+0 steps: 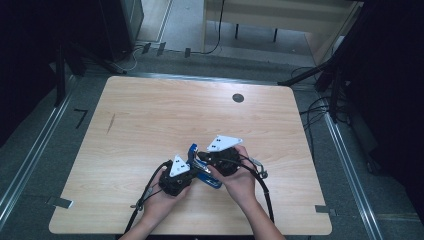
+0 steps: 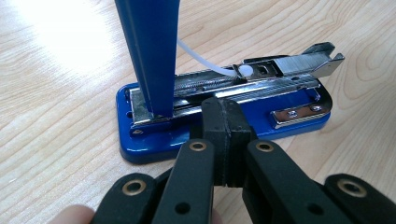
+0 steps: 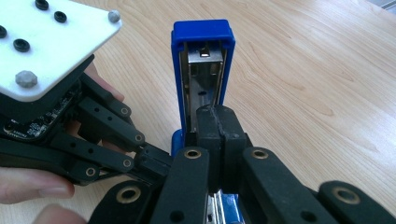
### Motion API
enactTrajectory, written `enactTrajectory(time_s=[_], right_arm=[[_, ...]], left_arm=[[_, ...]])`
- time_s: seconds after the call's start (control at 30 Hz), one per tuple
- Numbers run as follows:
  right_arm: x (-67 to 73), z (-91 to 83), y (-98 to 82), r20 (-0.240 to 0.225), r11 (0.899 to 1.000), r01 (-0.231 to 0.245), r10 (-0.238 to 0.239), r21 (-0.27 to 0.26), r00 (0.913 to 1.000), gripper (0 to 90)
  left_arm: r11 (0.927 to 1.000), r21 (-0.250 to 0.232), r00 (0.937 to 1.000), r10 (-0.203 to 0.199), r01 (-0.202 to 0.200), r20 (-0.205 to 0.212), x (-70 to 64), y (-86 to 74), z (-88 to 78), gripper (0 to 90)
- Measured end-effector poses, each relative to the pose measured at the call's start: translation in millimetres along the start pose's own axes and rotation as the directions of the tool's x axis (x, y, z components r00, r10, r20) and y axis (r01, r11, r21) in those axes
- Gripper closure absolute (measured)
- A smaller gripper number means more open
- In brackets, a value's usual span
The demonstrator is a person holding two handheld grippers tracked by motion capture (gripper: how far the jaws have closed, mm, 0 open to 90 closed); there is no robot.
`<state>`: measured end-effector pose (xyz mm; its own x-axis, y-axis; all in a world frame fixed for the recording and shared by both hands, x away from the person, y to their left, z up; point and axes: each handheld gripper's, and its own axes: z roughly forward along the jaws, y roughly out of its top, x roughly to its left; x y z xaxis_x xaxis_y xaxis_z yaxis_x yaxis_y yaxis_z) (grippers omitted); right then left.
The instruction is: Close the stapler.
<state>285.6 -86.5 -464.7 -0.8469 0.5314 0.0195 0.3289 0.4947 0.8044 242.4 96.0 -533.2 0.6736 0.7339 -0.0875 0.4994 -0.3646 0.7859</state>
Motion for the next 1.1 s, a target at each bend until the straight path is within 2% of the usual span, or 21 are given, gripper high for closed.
enactTrajectory(time_s=[0.27, 0.5, 0.7, 0.87, 1.1], right_arm=[[-5.3, -8.6, 2.5, 0.014, 0.999, -0.024, 0.024, -0.026, 0.9996, 90.0], [-7.9, -17.2, 18.0, 0.033, 0.997, -0.02, 0.022, -0.07, 0.9992, 90.0], [-8.4, -19.3, 33.1, 0.046, 0.994, -0.038, 0.043, -0.107, 0.998, 90.0], [-4.9, -17.9, 43.0, 0.038, 0.991, -0.039, 0.044, -0.13, 0.9983, 90.0], [4.2, -11.4, 50.2, 0.019, 0.992, -0.014, 0.016, -0.124, 0.9997, 90.0]], left_arm=[[1.0, -0.004, 1.0, -0.002, 0.002, -0.002, -0.5, -0.2, 0.2, 90.0], [1.0, -0.004, 1.0, 0.002, -0.002, -0.008, -1.0, -0.1, 0.1, 90.0], [1.0, -0.002, 0.9999, 0.006, -0.006, -0.009, -0.7, 0.0, -0.1, 90.0], [1.0, -0.003, 1.0, 0.003, -0.003, -0.009, -0.7, -0.1, 0.1, 90.0], [1.0, -0.006, 1.0, -0.004, 0.004, -0.003, -0.5, -0.1, 0.2, 90.0]])
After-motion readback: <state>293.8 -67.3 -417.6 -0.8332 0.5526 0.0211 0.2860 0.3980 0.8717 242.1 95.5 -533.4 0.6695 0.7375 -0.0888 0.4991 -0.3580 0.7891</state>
